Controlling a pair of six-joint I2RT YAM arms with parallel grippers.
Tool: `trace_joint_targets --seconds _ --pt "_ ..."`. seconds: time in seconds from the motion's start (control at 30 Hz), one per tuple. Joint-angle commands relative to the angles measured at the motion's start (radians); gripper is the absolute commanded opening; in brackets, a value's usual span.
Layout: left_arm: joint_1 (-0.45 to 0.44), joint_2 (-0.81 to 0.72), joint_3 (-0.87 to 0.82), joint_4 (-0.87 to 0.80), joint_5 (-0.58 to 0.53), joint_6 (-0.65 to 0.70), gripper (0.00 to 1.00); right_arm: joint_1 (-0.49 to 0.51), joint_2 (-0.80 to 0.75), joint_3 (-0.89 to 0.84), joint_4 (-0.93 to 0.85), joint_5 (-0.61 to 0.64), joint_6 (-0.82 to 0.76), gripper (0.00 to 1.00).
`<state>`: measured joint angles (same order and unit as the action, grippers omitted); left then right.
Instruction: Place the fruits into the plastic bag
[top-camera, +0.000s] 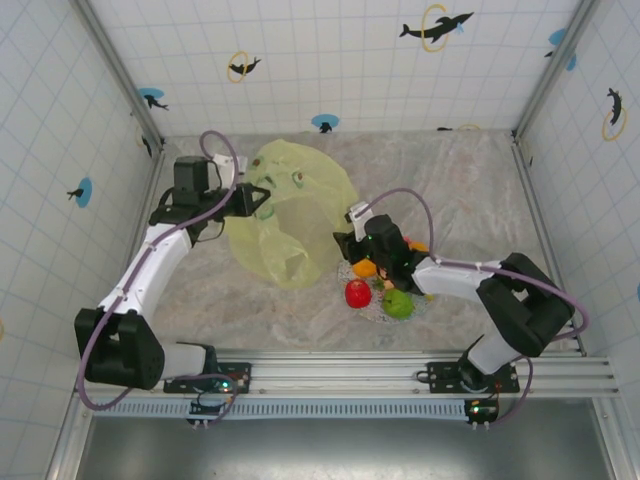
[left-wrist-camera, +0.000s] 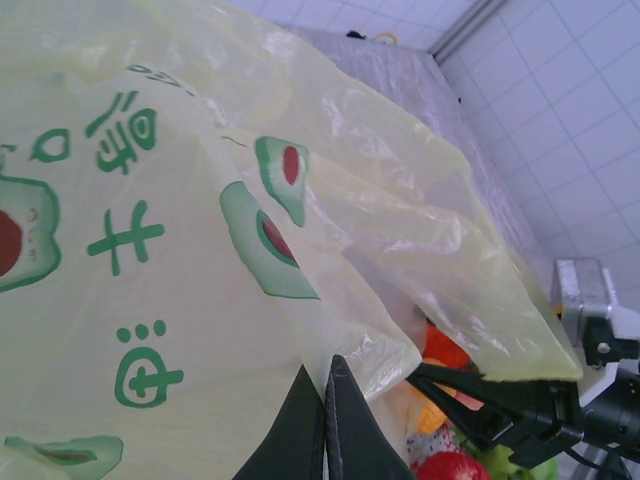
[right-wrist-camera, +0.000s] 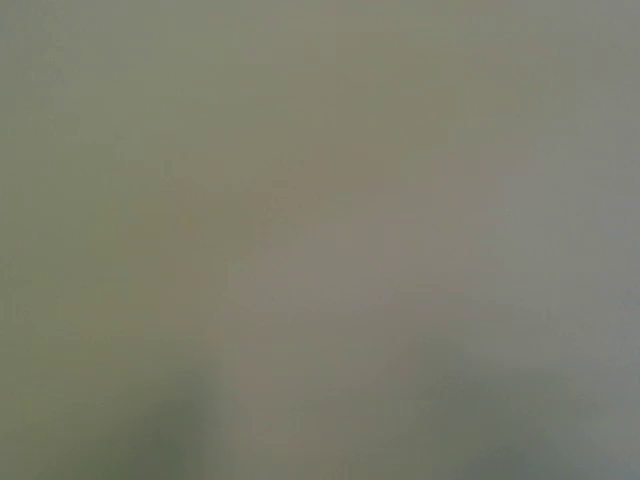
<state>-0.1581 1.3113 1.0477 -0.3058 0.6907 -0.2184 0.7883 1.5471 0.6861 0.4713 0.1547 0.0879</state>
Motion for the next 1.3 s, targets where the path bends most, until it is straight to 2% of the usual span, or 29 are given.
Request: trace_joint_targets --seconds 0.0,0.1,0.2,0.3,0.37,0.47,0.57,0.67,0.8,0.87,1.0,1.07,1.27 --pt "-0.003 0.006 -0.02 0.024 0.056 0.026 0.0 0.024 -0.024 0.009 -0.023 0.178 -0.208 0.7" --pt "-0.003 0.009 -0.032 0.022 0.049 0.032 0.0 0.039 -0.026 0.013 -0.011 0.275 -0.255 0.76" --pt "-0.002 0.008 -0.046 0.019 0.047 0.042 0.0 0.039 -0.036 0.019 0.011 0.338 -0.266 0.77" --pt "-0.003 0.001 -0.063 0.02 0.044 0.064 0.0 0.035 -0.05 0.038 0.013 0.348 -0.251 0.77" --pt "-0.002 0.003 -0.063 0.018 0.035 0.076 0.0 0.021 -0.063 0.05 0.014 0.309 -0.192 0.76" --pt "-0.002 0.008 -0.095 0.008 0.013 0.104 0.0 -0.023 -0.084 0.061 0.019 0.198 -0.019 0.73" --pt "-0.003 0.012 -0.101 -0.001 0.004 0.125 0.0 -0.087 -0.099 0.044 0.081 0.045 0.188 0.67" --pt "-0.002 0.017 -0.109 -0.003 0.013 0.138 0.0 -0.14 -0.087 0.045 0.121 -0.044 0.351 0.6" --pt "-0.003 0.02 -0.113 0.001 0.016 0.142 0.0 -0.2 -0.066 0.052 0.145 -0.18 0.463 0.56" --pt "-0.003 0.022 -0.117 0.015 0.018 0.12 0.0 -0.217 -0.061 0.061 0.11 -0.255 0.466 0.58" --pt "-0.002 0.025 -0.15 0.104 0.017 -0.011 0.0 -0.221 -0.088 0.069 -0.067 -0.388 0.384 0.7" --pt "-0.002 0.029 -0.166 0.145 0.03 -0.087 0.0 -0.212 -0.121 0.055 -0.164 -0.395 0.346 0.74" --pt "-0.003 0.042 -0.181 0.19 0.029 -0.175 0.0 -0.207 -0.263 -0.02 -0.429 -0.35 0.297 0.82"
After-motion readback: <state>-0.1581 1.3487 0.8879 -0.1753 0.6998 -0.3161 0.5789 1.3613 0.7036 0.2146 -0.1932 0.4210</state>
